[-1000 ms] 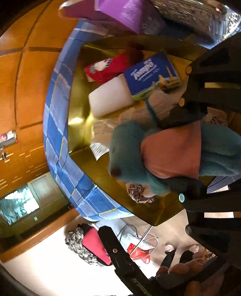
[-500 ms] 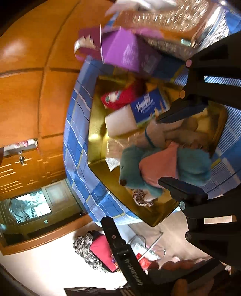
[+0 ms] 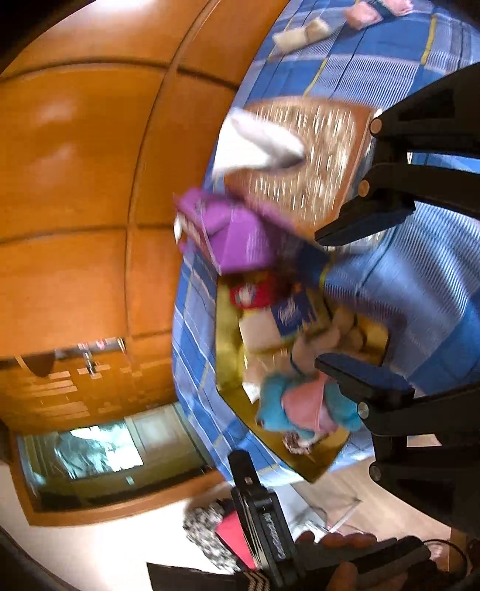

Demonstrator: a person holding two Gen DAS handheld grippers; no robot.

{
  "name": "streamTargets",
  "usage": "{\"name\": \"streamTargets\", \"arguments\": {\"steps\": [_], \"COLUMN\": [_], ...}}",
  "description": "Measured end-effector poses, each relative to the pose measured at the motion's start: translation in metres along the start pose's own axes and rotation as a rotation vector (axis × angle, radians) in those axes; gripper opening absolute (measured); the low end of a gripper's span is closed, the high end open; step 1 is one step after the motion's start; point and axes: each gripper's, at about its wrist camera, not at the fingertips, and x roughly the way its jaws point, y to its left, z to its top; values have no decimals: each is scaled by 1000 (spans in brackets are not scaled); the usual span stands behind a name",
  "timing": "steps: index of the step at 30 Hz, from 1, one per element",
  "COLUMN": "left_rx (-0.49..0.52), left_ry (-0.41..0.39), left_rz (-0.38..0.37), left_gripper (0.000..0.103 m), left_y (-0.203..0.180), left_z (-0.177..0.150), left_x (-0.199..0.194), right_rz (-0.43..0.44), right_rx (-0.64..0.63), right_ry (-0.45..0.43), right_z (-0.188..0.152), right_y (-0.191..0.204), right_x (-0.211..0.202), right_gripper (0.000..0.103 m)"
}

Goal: Organize soft objects
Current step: 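Move both tools back toward the remaining items on the bed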

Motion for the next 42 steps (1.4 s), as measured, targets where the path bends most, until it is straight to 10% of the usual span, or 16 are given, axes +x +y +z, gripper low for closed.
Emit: {"name": "streamTargets", "arguments": {"steps": [28, 42], "left_rx": [339, 480], "left_ry": [-24, 50], "left_rz": [-373, -537], "left_gripper": [82, 84], "left_y": [-169, -250], "left_z": [16, 12], "left_x": [-27, -25], "right_rz": [-554, -606], "right_rx": [640, 205], "right_ry": [140, 424], "right_z": [-136, -87], "right_y": [-311, -374], "right_x": [-122, -36], "right_gripper": [62, 63]}}
